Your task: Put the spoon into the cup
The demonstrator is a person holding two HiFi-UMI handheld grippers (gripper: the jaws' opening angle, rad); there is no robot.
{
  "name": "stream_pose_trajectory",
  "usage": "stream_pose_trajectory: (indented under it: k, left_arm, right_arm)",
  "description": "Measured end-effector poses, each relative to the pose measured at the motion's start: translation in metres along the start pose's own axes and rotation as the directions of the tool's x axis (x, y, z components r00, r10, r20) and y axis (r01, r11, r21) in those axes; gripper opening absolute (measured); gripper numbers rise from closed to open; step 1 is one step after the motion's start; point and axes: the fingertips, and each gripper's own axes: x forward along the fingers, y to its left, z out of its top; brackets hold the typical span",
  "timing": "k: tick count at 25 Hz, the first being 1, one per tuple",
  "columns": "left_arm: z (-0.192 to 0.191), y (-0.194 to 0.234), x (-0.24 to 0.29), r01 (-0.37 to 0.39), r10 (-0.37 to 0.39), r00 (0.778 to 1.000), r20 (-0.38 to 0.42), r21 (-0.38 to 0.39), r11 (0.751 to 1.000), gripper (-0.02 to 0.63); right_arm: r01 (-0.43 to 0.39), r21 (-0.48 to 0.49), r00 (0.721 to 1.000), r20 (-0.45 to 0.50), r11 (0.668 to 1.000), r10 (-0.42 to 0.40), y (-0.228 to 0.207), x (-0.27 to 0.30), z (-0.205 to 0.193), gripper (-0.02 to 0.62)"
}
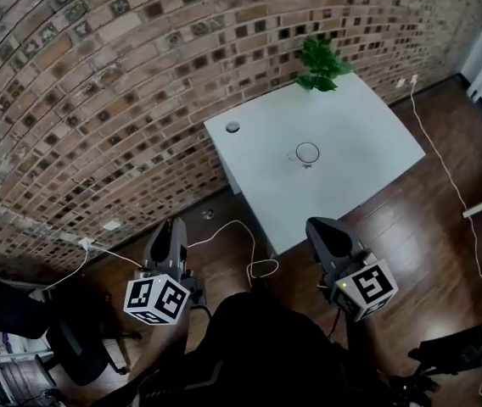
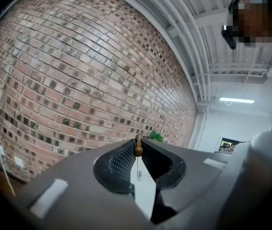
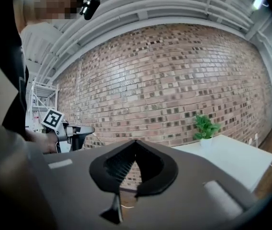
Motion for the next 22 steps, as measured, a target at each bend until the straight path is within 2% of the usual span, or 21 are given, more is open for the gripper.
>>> stream_pose_trajectory:
  k: [4,12,17,22]
  left_arm:
    - [0.005,0.004,0.040,0.030,-0.029,0.999,0.012,-0.039,0.999,0.037]
    - [0.002,0.002,0.094,0.070,-0.071,0.997,-0.006,-0.089,0.994,0.035]
    - [-0.001,-0.032,0.116,0.069,-0.070,0.998,-0.005,-0.082,0.994,0.037]
    - [-0.016,-0.067,0.137,-0.010,0.010,1.000,0.000,-0.077,0.997,0.035]
  right_arm:
    - [0.057,0.013,0.998,-0.032,0.998,-0.057,-0.034,0.021,0.004,0.006]
    - [0.067,0.002,0.996,-0.058,0.998,-0.067,-0.073,0.057,0.013,0.006]
    - [0.024,-0.031,0.998,-0.064,0.999,-0.025,-0.106,0.068,0.017,0.006]
    - [-0.085,-0.016,0.994,-0.074,0.996,0.084,-0.146,0.069,0.013,0.006]
